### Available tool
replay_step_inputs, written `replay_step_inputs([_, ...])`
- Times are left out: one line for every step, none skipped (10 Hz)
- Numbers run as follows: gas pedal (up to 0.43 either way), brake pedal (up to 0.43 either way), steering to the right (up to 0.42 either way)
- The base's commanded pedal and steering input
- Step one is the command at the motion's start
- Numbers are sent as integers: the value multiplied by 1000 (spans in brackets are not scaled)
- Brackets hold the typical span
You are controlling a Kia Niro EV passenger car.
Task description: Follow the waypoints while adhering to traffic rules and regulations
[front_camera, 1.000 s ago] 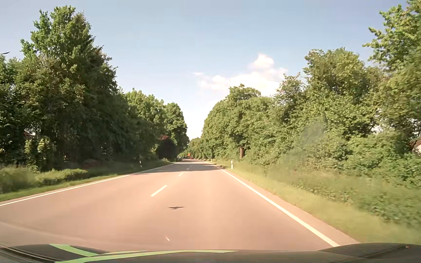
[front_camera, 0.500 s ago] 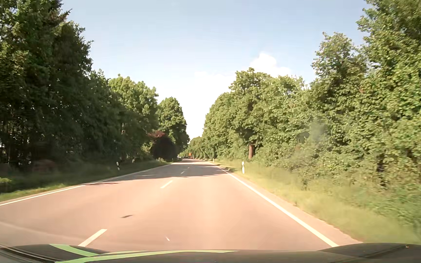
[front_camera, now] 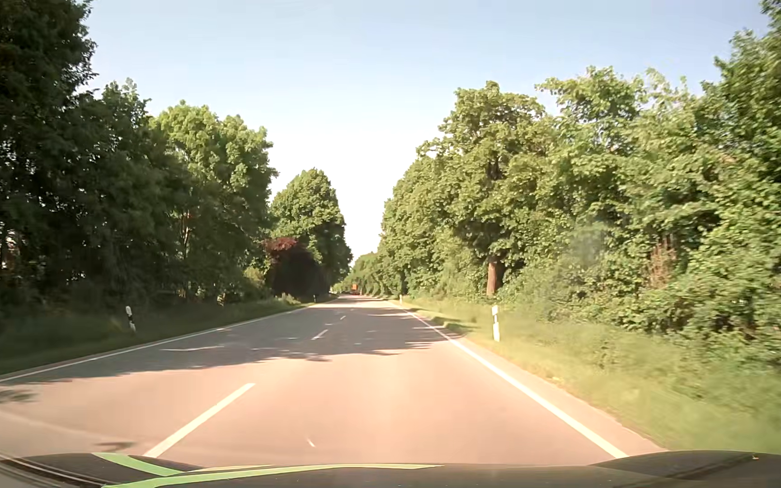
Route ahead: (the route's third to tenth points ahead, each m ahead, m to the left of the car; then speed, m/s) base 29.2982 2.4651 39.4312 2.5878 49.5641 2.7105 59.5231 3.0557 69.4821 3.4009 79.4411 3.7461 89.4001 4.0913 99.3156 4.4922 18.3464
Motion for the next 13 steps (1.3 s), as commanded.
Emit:
replay_step_inputs([98,0,-3])
replay_step_inputs([98,0,-3])
replay_step_inputs([98,0,-3])
replay_step_inputs([98,0,-3])
replay_step_inputs([98,0,-3])
replay_step_inputs([98,0,-3])
replay_step_inputs([98,0,-3])
replay_step_inputs([87,0,-3])
replay_step_inputs([87,0,-3])
replay_step_inputs([87,0,-3])
replay_step_inputs([87,0,-3])
replay_step_inputs([87,0,-3])
replay_step_inputs([87,0,-3])
